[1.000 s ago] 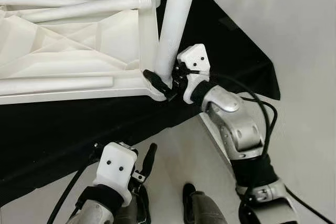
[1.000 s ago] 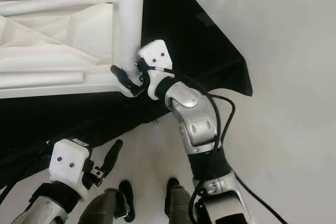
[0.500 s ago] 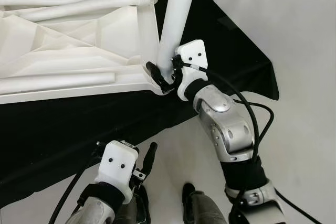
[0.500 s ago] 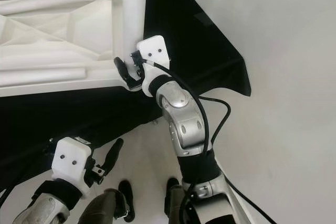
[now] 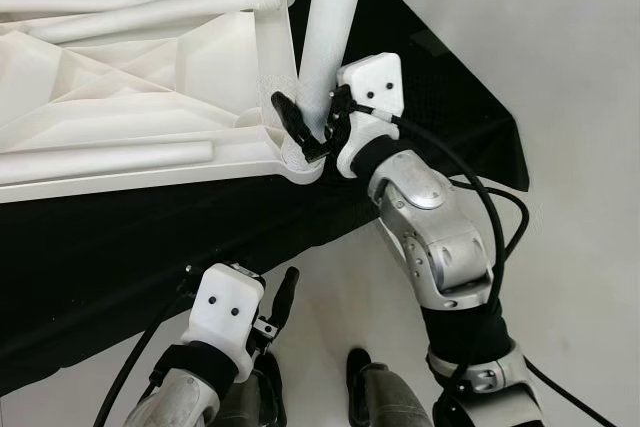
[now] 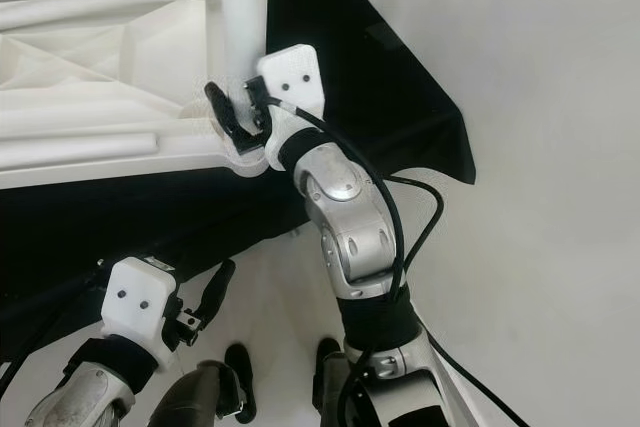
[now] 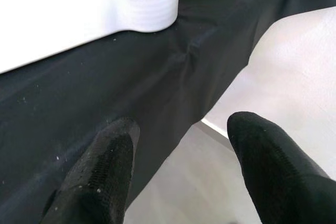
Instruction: Building children table
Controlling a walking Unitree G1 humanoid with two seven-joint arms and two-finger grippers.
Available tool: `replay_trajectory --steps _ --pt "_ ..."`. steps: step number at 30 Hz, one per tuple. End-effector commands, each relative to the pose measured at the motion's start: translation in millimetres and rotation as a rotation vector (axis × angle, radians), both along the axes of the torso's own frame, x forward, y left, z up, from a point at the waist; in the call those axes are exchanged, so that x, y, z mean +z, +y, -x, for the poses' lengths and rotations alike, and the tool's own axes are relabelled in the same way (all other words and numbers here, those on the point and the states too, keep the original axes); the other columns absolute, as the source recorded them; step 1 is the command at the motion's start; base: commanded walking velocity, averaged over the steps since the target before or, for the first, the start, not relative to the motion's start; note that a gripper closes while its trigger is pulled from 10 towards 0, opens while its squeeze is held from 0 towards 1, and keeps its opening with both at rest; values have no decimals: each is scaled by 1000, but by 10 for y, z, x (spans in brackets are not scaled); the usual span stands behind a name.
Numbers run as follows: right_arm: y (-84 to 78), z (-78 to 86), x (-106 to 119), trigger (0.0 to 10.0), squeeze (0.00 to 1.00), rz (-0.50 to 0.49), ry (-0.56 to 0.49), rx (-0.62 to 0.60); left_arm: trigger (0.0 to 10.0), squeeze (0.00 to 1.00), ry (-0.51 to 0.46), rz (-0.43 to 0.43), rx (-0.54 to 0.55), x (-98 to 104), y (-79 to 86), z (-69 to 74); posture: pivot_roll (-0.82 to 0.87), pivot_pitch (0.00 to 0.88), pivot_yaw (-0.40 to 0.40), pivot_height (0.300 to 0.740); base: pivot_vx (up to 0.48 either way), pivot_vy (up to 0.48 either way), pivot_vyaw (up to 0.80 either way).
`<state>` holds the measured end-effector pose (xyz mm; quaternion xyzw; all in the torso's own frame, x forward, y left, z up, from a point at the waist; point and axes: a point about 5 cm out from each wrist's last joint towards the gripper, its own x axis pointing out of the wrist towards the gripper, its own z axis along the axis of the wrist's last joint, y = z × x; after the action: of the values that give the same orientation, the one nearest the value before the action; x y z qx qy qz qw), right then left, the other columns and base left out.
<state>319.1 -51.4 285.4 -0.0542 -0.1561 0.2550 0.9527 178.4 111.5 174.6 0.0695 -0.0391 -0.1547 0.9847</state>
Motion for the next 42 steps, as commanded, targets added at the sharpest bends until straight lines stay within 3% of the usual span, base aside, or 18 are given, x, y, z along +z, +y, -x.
replay_trajectory --steps 1,17,18,19,20,21,22,23,24,25,26,27,28,39,40,41,42 --pt "-40 -12 -87 0 0 17 38 -38 10000 0 23 -4 -2 -54 8 19 -23 345 -34 740 0 0 0" --pt "-17 -46 -58 0 0 -8 50 46 10000 0 21 -4 2 -55 7 21 -14 351 -37 740 0 0 0" --pt "-4 -33 -7 0 0 -29 31 186 10000 0 21 -3 1 -54 3 23 -8 353 -39 740 0 0 0" --pt "-4 -33 -7 0 0 -29 31 186 10000 0 21 -3 1 -54 3 23 -8 353 -39 740 0 0 0" --pt "13 29 51 0 0 -69 9 387 10000 0 22 -2 1 -55 -1 23 -5 352 -41 740 0 0 0" --pt "-60 96 34 0 0 -105 50 676 10000 0 23 -1 1 -58 0 17 -20 348 -29 740 0 0 0" --pt "-60 96 34 0 0 -105 50 676 10000 0 23 -1 1 -58 0 17 -20 348 -29 740 0 0 0" --pt "-193 120 3 0 0 -181 119 910 10000 0 23 0 2 -60 3 11 -20 348 -29 740 0 0 0" --pt "-326 -45 -79 0 0 -180 151 949 10000 0 23 5 2 -59 7 -1 -22 340 -23 740 0 0 0" --pt "-326 -45 -79 0 0 -180 151 949 10000 0 23 5 2 -59 7 -1 -22 340 -23 740 0 0 0" --pt "-418 -205 -145 0 0 -140 179 928 10000 0 21 8 -2 -57 8 -12 -15 344 -27 740 0 0 0" --pt "-418 -205 -145 0 0 -140 179 928 10000 0 21 8 -2 -57 8 -12 -15 344 -27 740 0 0 0" --pt "-446 -307 -159 0 0 -79 184 913 10000 0 21 9 -4 -57 12 -22 -5 335 -27 740 0 0 0" --pt "-375 -400 -154 0 0 53 142 896 10000 0 10 -3 11 -56 34 -48 -3 326 -27 740 0 0 0" --pt "-346 -410 -219 0 0 149 125 831 10000 0 10 -3 11 -58 35 -50 -3 325 -26 740 0 0 0" --pt "-321 -426 -266 2745 0 220 106 781 10000 0 10 -3 10 -58 36 -50 -7 325 -27 740 0 0 0" --pt "-321 -426 -266 2745 0 220 106 781 10000 0 10 -3 10 -58 36 -50 -7 325 -27 740 0 0 0"
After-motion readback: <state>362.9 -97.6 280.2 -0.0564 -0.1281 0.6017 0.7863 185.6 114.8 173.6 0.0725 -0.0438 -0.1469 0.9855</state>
